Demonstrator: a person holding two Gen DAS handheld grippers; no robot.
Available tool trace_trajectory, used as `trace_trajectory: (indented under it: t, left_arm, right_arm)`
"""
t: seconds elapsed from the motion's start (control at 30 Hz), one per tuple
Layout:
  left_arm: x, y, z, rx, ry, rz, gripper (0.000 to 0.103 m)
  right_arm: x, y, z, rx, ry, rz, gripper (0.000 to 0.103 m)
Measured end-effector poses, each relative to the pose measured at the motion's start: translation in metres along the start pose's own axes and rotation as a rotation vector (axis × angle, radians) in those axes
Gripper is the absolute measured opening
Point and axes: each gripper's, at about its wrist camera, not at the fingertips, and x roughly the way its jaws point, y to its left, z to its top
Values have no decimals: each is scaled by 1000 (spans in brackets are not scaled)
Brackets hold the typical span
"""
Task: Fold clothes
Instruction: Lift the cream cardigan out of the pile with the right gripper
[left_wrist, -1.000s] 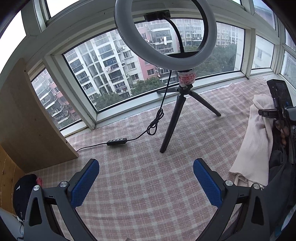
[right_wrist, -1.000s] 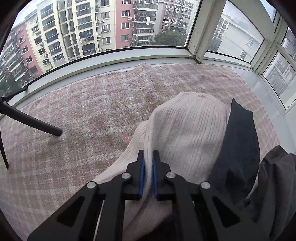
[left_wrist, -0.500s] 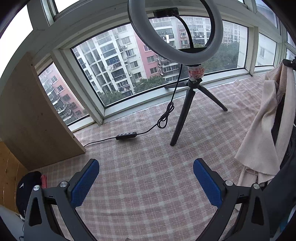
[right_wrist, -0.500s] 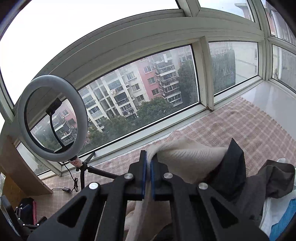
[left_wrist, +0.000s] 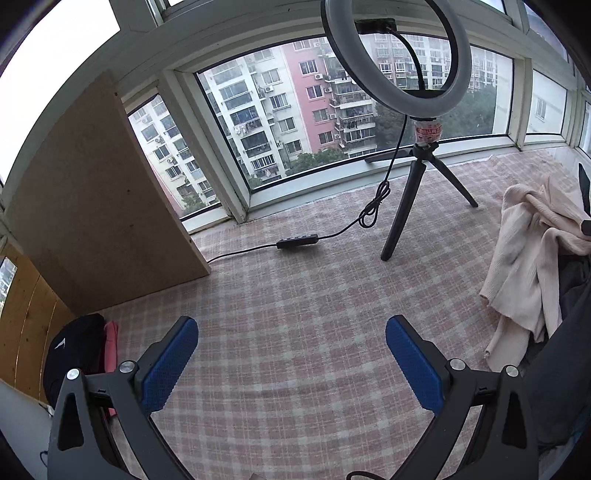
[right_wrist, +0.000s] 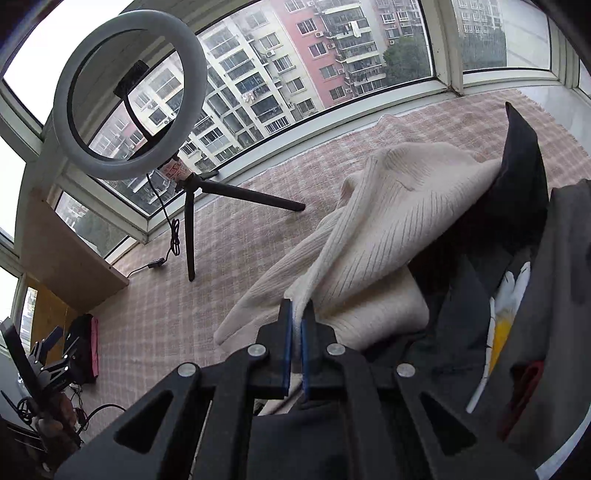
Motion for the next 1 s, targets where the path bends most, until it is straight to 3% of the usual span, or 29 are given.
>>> trace_trajectory:
  t: [0.1,0.17,0.2,0.23,0.27,0.37,0.47,0.67,0.7,0.73,0.77,0.87,1.0]
  left_arm:
    - [2,7,-8,-6,22,8,102]
    - [3,9,-11,-7,33,12,102]
    - [4,10,-12,-8,37,13,102]
    - [4,11,-13,-9,38,14,102]
    - [3,11,-13,-9,35,14,102]
    - [0,12,-12,-6,25,19,102]
    - [-2,18,-14,-12,20,25,102]
    - [-7,38,-22,-37,14,33,102]
    - [-8,42,-23,-41,13,34,102]
    - [-9,45,-24,-45,12,36,102]
    - [-9,48,-25,-49,11,37,102]
    - [-12,58,-29,-62,8,42,102]
    - [-15,72,-34,-78,5,47,102]
  right_arm:
    - [15,6,-34,-14,88,12,5]
    - [4,-3,-27,22,48,-44,15]
    - [-3,-6,-18,36,14,-81,34]
    - [-7,-7,-6,32,-23,-124,59]
    - [-10,-7,8,22,-60,-171,66]
    - [-9,-5,47,15,-116,-262,70]
    - [24,-3,73,-33,-74,-297,77]
    - [135,-12,81,-109,166,-473,77]
    - [147,-15,76,-142,189,-490,68]
    - [151,-18,70,-170,201,-484,31]
    - [145,-24,67,-155,186,-444,21]
    - [101,-43,72,-15,71,-257,17]
    - [-5,-44,92,134,-155,-88,13]
